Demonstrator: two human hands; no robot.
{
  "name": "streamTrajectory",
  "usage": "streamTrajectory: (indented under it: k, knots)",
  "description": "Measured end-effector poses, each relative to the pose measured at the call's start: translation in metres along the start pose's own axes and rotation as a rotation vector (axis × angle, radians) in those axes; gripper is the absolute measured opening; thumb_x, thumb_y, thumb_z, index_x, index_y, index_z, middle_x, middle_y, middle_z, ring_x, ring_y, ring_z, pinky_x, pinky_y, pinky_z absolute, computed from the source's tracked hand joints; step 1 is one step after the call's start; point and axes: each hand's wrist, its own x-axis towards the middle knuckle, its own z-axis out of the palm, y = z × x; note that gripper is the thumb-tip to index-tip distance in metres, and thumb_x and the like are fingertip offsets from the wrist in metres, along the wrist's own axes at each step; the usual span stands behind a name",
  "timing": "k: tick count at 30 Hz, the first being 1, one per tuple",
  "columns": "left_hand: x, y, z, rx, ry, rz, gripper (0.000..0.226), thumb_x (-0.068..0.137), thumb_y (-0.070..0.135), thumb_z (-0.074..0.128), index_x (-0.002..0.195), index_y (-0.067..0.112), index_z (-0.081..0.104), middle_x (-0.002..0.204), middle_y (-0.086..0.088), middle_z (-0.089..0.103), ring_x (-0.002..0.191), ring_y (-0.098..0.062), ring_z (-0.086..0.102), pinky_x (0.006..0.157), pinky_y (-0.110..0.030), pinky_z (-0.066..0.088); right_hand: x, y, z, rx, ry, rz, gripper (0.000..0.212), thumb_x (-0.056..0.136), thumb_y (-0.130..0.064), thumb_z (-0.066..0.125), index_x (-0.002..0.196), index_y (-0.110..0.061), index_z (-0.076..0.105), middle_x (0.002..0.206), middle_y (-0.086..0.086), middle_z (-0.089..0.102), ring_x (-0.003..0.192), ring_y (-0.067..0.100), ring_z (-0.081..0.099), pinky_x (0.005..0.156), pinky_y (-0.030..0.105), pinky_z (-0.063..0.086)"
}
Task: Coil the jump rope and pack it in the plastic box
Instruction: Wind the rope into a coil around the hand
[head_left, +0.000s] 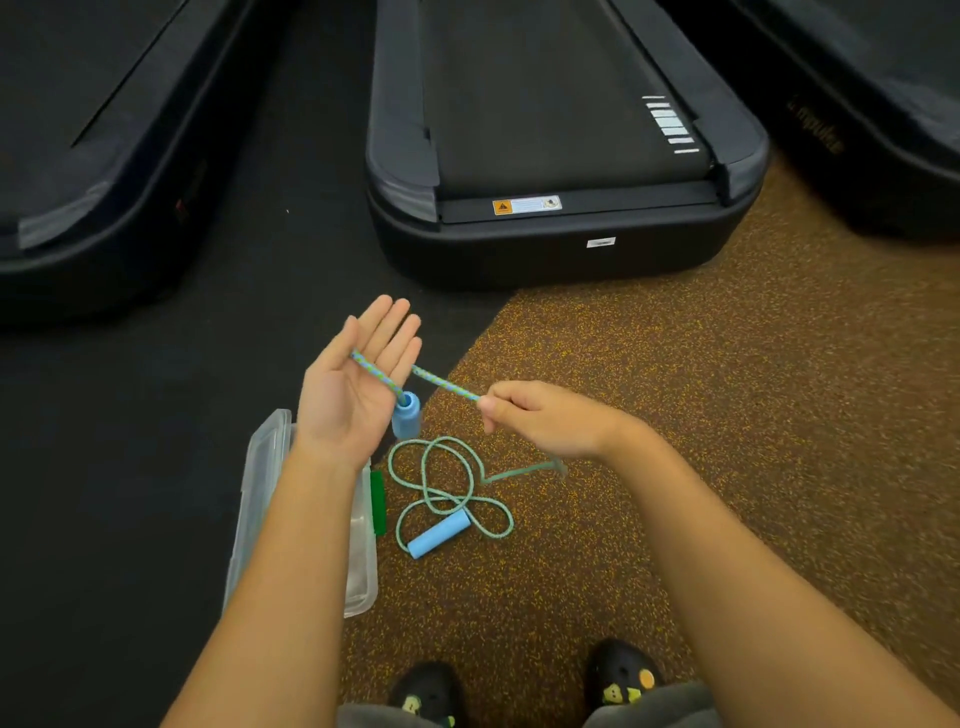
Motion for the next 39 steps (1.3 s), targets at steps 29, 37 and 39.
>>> streamTrajectory:
  k: [29, 37, 39]
  knots:
    - [-0.003, 0.002, 0.006, -0.215, -0.406, -0.211, 0.037, 0.091, 0.024, 0.045, 0.112, 0.001, 0.066, 0.115, -0.014, 0.069, 0.107, -0.023, 0.066, 0.094, -0.034, 0.051, 0.002, -0.002, -0.012, 0.032, 0.096, -0.016, 0.034, 0.096, -0.04, 0.036, 0.071, -0.023, 0.051, 0.061, -0.009, 0.04, 0.055, 0.006, 0.037, 0.056, 0.024, 0.03]
    - [0.01, -0.003, -0.001, 0.136, 0.092, 0.12, 0.032, 0.095, 0.019, 0.039, 0.117, 0.01, 0.06, 0.116, -0.004, 0.065, 0.115, -0.018, 0.058, 0.102, -0.032, 0.042, -0.007, -0.013, -0.014, -0.173, -0.145, 0.041, 0.028, 0.098, -0.035, 0.034, 0.09, -0.024, 0.058, 0.076, -0.014, 0.045, 0.07, -0.001, 0.041, 0.067, 0.023, 0.032]
    - [0.009, -0.01, 0.004, 0.37, 0.123, 0.156, 0.032, 0.097, 0.016, 0.038, 0.124, 0.009, 0.054, 0.121, -0.005, 0.059, 0.121, -0.02, 0.053, 0.108, -0.032, 0.037, -0.011, -0.023, -0.019, -0.212, -0.189, 0.012, 0.027, 0.098, -0.035, 0.035, 0.091, -0.025, 0.059, 0.074, -0.018, 0.044, 0.069, -0.003, 0.042, 0.065, 0.017, 0.032]
